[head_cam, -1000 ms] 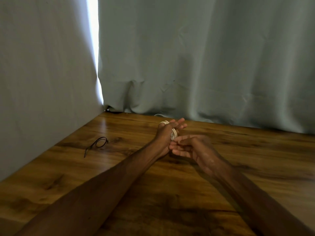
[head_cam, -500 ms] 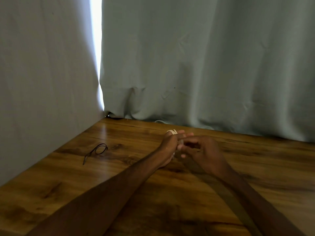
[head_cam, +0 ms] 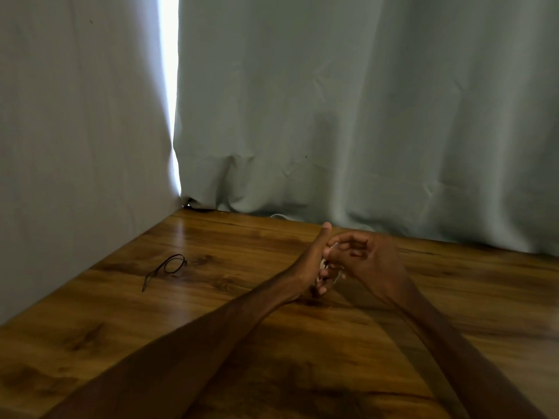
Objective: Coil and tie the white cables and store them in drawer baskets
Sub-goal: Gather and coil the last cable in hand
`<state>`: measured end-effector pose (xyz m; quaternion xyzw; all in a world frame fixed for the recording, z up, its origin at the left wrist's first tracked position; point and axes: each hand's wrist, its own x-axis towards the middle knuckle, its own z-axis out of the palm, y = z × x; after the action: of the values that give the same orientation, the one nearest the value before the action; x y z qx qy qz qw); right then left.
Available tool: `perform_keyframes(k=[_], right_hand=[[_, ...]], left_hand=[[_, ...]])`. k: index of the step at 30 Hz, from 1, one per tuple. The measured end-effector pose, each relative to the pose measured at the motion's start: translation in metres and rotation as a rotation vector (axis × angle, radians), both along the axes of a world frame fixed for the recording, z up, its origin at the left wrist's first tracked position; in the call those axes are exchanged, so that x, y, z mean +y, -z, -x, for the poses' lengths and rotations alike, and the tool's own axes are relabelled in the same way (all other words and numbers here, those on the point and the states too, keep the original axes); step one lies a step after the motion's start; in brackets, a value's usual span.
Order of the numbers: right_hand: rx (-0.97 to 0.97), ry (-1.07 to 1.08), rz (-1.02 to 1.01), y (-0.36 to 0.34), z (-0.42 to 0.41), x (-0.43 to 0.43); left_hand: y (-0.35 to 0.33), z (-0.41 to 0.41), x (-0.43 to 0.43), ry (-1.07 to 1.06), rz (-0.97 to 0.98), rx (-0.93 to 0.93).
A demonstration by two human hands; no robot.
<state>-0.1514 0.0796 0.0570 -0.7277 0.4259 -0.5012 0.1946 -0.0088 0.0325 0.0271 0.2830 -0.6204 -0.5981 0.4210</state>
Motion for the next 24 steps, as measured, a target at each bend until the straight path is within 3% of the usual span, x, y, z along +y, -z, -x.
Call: perform_keyframes(k=[2,4,8,13,20,24], right_hand=[[0.126,0.081,0.112,0.003,0.003,-0.004],[0.143,0.069,0.06,0.005,0.005,-0.005],[-0.126,-0.092,-0.19,0.014,-0.008,0.004],[-0.226,-0.058,-0.104,0.011,-0.009,0.0],[-0.141,0.161,0.058,0.021,-0.012,-0.009],[-0.091,0.281,0.161,0.02,-0.018,-0.007]], left_hand=[[-0.001,0.001,0.0,0.028,0.012,0.008],[-0.007,0.001,0.006,0.131,-0.031,0.05],[-0.018,0.0,0.02,0.246,-0.132,0.041],[-0.02,0.001,0.02,0.348,-0.327,0.032],[-0.017,0.013,0.023,-0.008,-0.264,-0.077],[-0.012,0.018,0.014,-0.373,-0.032,-0.156]])
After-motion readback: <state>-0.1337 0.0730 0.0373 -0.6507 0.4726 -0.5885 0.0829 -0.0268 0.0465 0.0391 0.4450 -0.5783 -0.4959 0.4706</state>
